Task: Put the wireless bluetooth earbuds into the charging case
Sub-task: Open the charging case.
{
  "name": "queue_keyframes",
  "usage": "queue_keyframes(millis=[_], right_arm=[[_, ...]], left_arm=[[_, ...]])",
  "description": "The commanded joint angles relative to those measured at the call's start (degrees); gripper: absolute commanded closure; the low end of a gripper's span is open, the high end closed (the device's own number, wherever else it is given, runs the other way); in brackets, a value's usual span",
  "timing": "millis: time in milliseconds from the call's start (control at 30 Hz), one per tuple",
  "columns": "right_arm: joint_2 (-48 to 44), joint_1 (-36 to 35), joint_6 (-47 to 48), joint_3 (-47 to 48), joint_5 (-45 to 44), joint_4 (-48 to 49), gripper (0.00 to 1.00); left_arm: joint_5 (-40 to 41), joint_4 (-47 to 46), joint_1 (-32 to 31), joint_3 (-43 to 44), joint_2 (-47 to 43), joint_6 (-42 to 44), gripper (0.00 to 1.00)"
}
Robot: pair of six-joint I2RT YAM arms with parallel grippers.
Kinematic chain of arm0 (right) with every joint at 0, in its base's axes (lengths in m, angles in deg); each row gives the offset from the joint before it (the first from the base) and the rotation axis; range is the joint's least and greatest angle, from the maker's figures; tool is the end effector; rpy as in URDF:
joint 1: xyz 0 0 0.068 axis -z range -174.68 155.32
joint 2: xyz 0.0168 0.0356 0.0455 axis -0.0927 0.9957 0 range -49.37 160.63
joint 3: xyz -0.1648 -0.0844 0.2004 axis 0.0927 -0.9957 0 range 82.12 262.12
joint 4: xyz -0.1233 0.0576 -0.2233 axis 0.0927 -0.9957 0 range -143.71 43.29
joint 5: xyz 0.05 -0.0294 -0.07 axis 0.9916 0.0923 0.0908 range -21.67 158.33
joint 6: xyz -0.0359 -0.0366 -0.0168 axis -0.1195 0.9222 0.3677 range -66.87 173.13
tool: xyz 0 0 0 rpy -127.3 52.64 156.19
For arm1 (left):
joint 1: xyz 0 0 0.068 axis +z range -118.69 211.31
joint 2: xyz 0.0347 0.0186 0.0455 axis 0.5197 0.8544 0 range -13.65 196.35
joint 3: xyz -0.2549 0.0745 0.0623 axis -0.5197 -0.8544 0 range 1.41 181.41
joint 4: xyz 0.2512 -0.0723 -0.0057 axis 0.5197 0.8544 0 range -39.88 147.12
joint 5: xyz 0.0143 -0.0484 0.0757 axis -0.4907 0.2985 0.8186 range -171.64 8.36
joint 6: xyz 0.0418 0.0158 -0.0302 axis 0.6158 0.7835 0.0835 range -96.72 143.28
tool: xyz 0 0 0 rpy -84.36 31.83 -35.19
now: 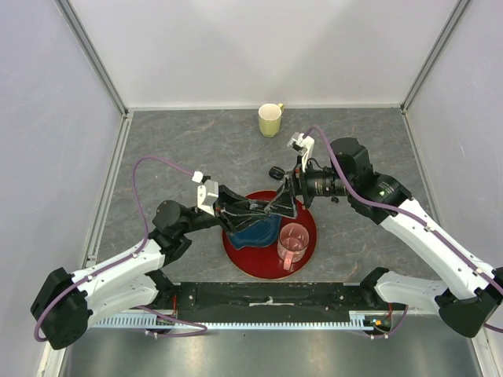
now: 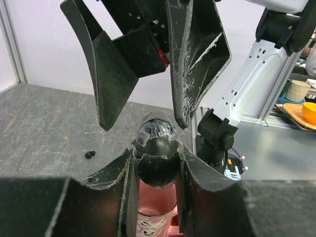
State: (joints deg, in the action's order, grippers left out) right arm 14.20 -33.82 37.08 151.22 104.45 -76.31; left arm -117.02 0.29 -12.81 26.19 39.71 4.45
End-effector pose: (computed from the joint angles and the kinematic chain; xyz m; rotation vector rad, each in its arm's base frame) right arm 0.1686 0.1643 0.3913 -0.8465 1.9484 1.2249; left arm 0.1309 -0.1557 0.2981 0.8469 1.0981 -1.3011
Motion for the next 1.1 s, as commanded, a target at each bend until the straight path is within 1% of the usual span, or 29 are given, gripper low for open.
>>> queue_keyframes(millis=[0,233,500,1067], right_arm=[[-0.03,-0.15,1.02,-1.16,-1.84,1.48,0.13],[0.24,-0.24,0.85,-2.13,-4.56,1.74,0.13],[0.24,-0.15,1.02,-1.43,-8.17,2.45,0.12],[0.59,1.52,-0.56,-0.72,-8.96,4.91,0.11]], left_arm=[[-0.04,-3.88,-0.18,2.21,-0.37,-0.86,0.98],[-0.39,-4.84,-0.09,2.03,-0.63,-1.21,0.98],[-5.22,-6.43,-0.18,1.68,-0.89,-0.95,0.98],[-7.43,-5.64,-0.09,0.36,-1.51,-0.95,0.98]])
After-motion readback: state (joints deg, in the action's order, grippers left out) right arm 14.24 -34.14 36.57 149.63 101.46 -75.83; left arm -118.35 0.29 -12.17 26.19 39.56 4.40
